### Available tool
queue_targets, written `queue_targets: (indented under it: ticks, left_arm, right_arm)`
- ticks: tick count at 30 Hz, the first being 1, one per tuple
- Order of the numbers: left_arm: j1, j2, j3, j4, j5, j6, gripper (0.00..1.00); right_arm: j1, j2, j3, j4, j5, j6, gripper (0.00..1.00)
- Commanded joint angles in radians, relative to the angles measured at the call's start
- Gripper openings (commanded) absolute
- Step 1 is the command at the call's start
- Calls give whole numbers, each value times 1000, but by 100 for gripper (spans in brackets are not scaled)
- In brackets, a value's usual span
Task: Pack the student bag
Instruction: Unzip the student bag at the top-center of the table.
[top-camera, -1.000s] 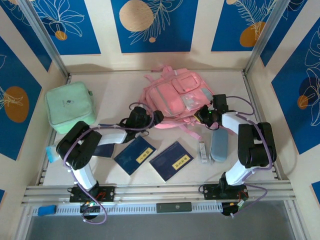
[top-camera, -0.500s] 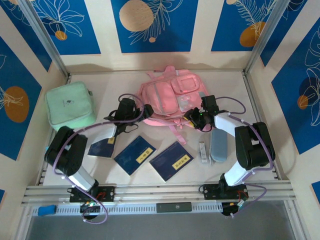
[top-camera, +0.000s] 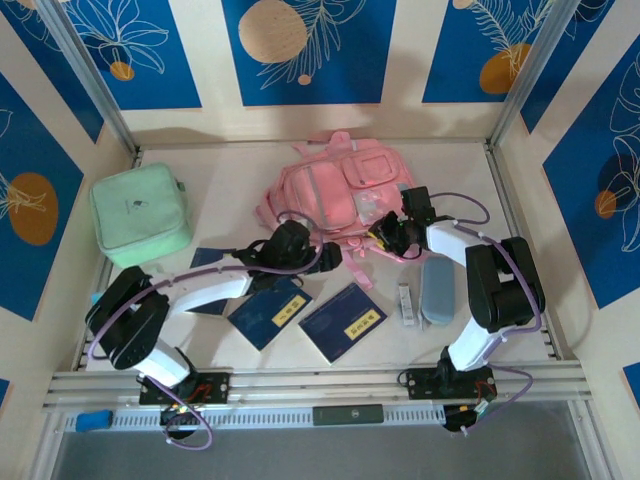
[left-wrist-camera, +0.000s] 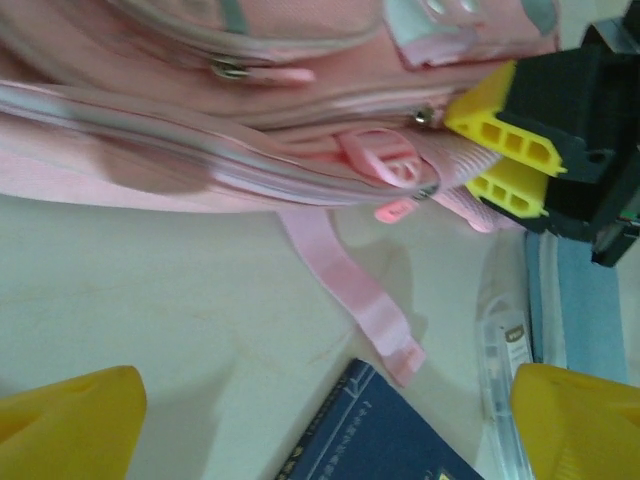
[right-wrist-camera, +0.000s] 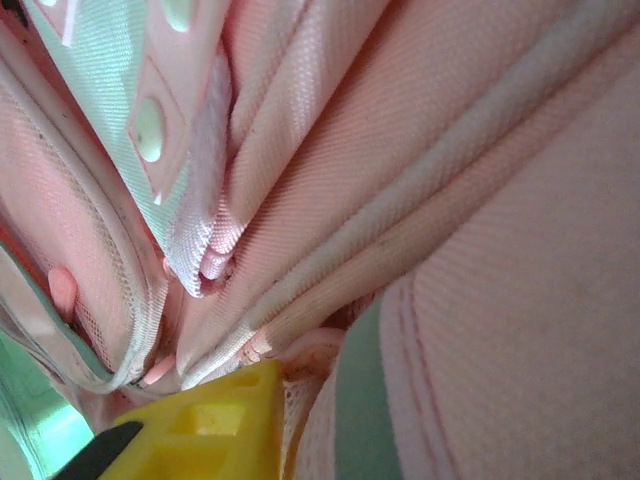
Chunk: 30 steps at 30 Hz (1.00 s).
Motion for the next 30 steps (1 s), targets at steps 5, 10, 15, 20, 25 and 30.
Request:
queue_targets:
  ticks: [5,10,15,20,25,30]
  left_arm:
    - [-79,145,104,45,-23,101,77]
    - [-91,238,169,93,-14,170,69]
    - [-93,314,244,77,-31,203,66]
    - [-97,347,300,44,-155,239,63]
    - [-97,399,357,46,-201,283,56]
    - [-98,431,388,36,-247,291,46]
  right_arm:
    - [19,-71,10,9,-51,55,9]
    - [38,-121,24,-23,-53,110,5]
    - [50,-153,51,-70,-28,140,3]
    - [59,-172,56,-78,-19,166,2]
    - [65,-175,64,-83,-11,181,1]
    - [68,-174,68,-80,-9,187,0]
